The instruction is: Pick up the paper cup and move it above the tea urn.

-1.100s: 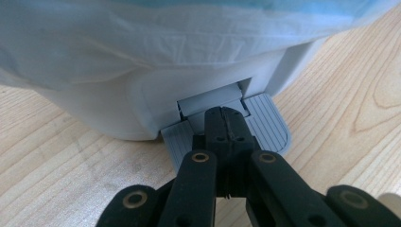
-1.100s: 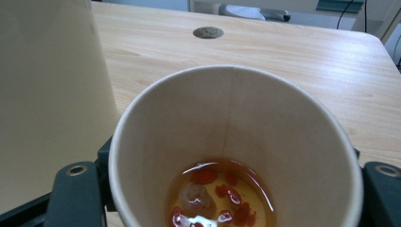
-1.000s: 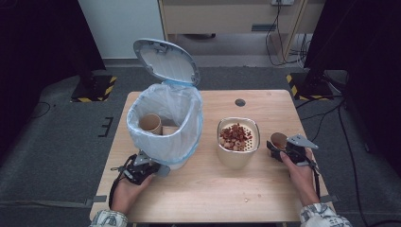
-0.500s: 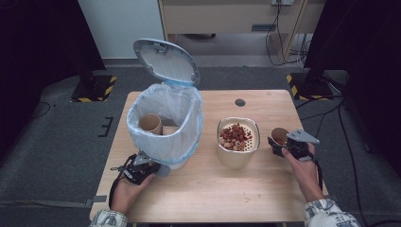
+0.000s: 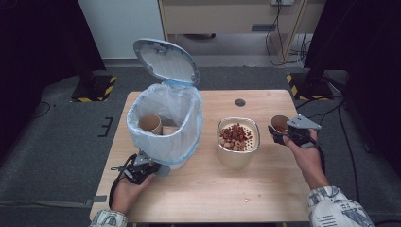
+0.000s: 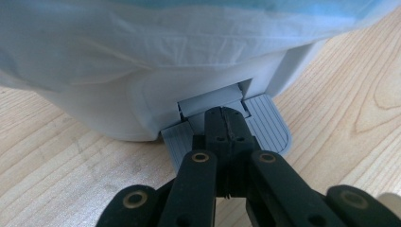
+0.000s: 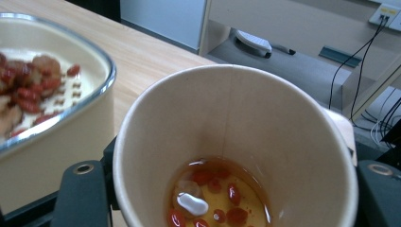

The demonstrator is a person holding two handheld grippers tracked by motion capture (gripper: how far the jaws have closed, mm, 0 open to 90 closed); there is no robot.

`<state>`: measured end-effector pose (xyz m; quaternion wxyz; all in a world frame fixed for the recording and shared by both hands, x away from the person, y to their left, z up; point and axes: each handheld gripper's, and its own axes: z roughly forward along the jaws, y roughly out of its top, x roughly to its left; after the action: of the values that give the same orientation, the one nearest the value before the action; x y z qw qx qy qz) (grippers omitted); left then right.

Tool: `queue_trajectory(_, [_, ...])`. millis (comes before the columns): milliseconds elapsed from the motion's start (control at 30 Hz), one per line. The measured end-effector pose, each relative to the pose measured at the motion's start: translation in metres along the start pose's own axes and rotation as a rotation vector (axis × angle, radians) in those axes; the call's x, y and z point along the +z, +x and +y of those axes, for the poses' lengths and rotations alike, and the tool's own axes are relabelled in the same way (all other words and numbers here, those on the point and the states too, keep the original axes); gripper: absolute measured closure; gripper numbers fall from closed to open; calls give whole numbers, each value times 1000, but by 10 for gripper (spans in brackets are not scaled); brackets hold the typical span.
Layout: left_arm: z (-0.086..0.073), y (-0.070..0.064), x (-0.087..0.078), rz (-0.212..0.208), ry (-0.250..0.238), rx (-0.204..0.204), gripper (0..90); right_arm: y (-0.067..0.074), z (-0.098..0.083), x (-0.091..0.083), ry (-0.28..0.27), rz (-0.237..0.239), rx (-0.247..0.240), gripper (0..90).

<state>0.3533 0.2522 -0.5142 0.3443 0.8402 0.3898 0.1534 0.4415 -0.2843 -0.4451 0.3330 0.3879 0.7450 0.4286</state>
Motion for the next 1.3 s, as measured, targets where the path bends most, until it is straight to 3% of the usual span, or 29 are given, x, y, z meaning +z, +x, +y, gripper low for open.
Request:
queue_trajectory(300, [0,0,0,2,3,0,900,-10,28,5,-4,-25,-37,303])
queue_trajectory(633, [0,0,0,1,2,-1,900,-11,44,14,11,-27,-87,301])
queue_trajectory(967, [0,0,0,-2,3,-3,900,-17,57,22,-27,-42,-110,302])
queue_trajectory(1300, [0,1,0,-4,0,-7,900,-19,69,26,-38,-56,-163,301])
